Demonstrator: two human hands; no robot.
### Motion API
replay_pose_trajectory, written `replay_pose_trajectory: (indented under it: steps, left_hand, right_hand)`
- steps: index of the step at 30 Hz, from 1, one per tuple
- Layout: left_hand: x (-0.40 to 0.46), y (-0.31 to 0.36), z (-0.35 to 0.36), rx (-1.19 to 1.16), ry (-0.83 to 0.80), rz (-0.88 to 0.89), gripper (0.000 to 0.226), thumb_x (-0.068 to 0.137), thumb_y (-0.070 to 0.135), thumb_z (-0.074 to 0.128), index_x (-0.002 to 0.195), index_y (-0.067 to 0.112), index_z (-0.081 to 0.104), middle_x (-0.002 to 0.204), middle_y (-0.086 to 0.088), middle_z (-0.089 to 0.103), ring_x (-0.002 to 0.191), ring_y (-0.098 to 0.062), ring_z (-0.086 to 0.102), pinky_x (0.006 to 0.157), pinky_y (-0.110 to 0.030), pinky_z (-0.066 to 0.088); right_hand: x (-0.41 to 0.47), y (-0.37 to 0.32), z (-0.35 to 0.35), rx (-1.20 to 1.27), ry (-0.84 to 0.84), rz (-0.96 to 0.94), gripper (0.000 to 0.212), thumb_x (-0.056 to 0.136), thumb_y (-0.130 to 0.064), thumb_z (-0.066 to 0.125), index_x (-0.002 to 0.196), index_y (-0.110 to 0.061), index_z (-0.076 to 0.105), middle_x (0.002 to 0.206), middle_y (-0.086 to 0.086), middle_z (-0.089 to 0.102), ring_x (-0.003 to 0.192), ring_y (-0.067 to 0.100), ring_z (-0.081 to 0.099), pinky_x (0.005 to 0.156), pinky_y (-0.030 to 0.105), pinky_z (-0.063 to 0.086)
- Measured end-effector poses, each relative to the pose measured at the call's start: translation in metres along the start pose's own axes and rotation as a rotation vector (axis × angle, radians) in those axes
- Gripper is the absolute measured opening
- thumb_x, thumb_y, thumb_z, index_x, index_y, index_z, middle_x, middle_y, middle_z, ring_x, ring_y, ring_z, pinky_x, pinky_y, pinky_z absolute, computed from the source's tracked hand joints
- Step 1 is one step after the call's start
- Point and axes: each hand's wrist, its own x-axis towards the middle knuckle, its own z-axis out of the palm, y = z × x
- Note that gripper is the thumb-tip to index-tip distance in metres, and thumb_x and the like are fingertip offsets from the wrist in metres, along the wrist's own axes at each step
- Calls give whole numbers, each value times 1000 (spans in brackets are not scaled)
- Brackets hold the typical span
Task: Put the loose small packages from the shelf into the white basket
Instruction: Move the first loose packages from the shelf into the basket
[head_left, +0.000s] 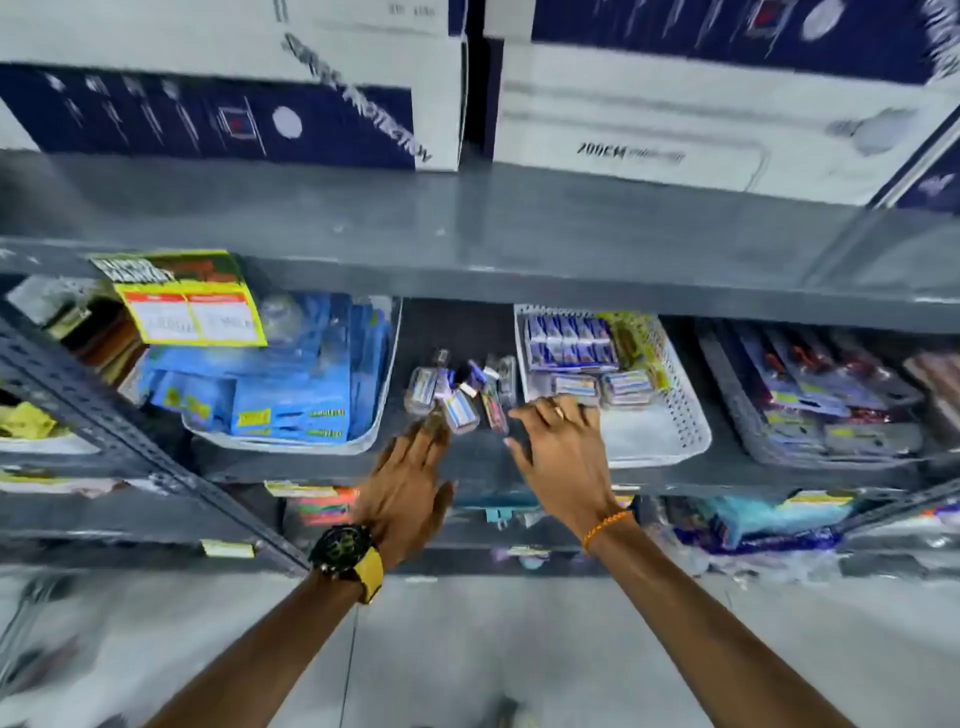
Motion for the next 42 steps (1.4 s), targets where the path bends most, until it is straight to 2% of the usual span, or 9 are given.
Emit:
replay_pose_trajectory:
  steps: [6, 10, 16, 20, 26, 31, 35, 38, 42]
  left_hand:
    - [20, -27, 57, -79, -147, -123, 69, 93, 45, 39, 146, 3, 48, 152, -20, 50, 132, -42, 54, 109, -57, 43]
    - [29, -31, 63, -111, -100, -148, 69, 96, 46, 41, 152, 6, 39, 158, -17, 40, 141, -37, 41, 118, -51, 34]
    - [34, -36, 75, -131, 53, -239, 60, 97, 46, 41, 131, -1, 51, 129, -24, 54, 112, -43, 52, 98, -55, 48]
    - [34, -34, 81, -128, 57, -211, 59, 99, 46, 37, 135, 2, 50, 136, -23, 53, 117, -44, 53, 99, -55, 49]
    - [39, -40, 86, -136, 43, -173, 66, 98, 45, 38, 146, 1, 44, 149, -25, 47, 135, -43, 47, 118, -55, 34]
    - [38, -38, 83, -209, 116, -175, 61, 96, 42, 48, 142, 2, 43, 146, -21, 43, 132, -42, 43, 110, -55, 42]
    - [49, -35, 79, -228, 227, -154, 62, 94, 35, 54, 145, 2, 40, 148, -22, 39, 137, -43, 37, 116, -53, 35]
    - [53, -35, 81, -267, 251, -195, 65, 94, 36, 54, 146, 1, 38, 149, -23, 38, 136, -41, 38, 113, -54, 38]
    - [53, -39, 90, -284, 220, -254, 88, 92, 47, 50, 157, -2, 15, 166, -25, 14, 154, -40, 14, 124, -55, 21]
  right_hand:
    - [31, -6, 52, -121, -171, 116, 27, 85, -44, 66, 87, -18, 74, 88, -1, 74, 106, 29, 56, 84, 43, 31]
    - [43, -13, 65, -120, -218, 169, 34, 84, -46, 69, 76, -14, 73, 82, 3, 76, 118, 29, 52, 97, 50, 27]
    - [46, -12, 83, -78, -213, 210, 32, 84, -47, 70, 81, -15, 73, 86, 2, 77, 121, 25, 49, 101, 51, 26]
    - [45, -9, 86, -31, -173, 235, 30, 84, -43, 68, 75, -14, 70, 79, 1, 76, 120, 24, 52, 104, 54, 29]
    - [47, -5, 85, -34, -27, 258, 30, 81, -43, 65, 77, -15, 73, 80, 0, 76, 107, 25, 54, 97, 51, 31]
    - [47, 2, 83, -36, 34, 250, 28, 82, -43, 59, 78, -18, 72, 80, -2, 74, 102, 24, 55, 92, 47, 29]
    - [49, 5, 83, -31, 52, 257, 29, 82, -45, 60, 79, -19, 72, 81, -2, 72, 98, 23, 55, 91, 46, 29]
    - [49, 9, 83, -19, 69, 249, 29, 83, -46, 60, 85, -20, 74, 80, -2, 73, 97, 23, 56, 90, 45, 30]
    - [48, 12, 83, -4, 82, 259, 33, 86, -49, 58, 85, -20, 75, 79, -2, 73, 94, 23, 56, 88, 45, 31]
